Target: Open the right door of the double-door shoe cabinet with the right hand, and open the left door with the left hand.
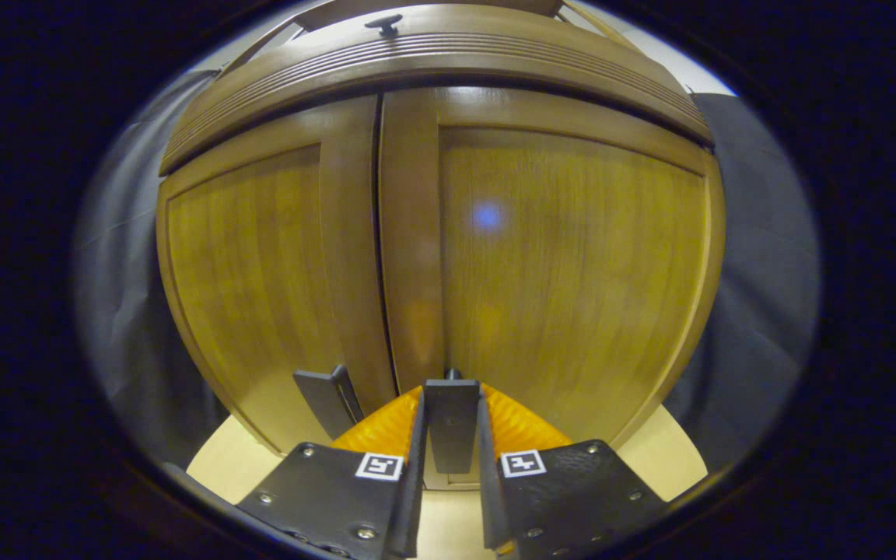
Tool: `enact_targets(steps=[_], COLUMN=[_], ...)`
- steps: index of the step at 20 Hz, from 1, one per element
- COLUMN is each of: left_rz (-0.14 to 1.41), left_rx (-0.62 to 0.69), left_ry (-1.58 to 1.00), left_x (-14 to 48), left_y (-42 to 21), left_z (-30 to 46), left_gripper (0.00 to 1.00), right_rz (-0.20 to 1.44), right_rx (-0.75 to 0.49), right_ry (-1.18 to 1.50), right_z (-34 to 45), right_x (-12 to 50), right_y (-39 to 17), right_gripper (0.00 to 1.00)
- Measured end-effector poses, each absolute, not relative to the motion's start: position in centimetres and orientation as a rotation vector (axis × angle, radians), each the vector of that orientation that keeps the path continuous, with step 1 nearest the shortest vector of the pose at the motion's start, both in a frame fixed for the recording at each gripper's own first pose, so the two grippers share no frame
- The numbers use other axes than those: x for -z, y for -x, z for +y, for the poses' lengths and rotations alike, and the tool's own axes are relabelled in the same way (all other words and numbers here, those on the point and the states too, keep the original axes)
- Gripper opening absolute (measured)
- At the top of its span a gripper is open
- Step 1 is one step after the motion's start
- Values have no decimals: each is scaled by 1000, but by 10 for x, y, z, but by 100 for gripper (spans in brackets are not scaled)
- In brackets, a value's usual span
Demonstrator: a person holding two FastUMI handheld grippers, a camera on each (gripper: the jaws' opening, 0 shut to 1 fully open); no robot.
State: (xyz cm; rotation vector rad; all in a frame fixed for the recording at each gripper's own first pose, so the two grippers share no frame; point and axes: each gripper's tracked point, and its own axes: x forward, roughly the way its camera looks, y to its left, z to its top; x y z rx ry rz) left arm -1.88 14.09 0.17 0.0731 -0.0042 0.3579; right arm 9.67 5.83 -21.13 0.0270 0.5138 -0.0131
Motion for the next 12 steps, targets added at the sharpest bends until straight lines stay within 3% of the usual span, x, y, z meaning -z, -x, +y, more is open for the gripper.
enact_targets(steps=[12], left_rz=[-10], left_rx=[-315], left_ry=[-85], left_x=[-4], left_y=[28], left_z=[126], left_gripper=[95], right_rz=[497], right_rx=[91], right_ry=[-83], right_z=[51], right_x=[207], right_y=[-89], right_gripper=[28])
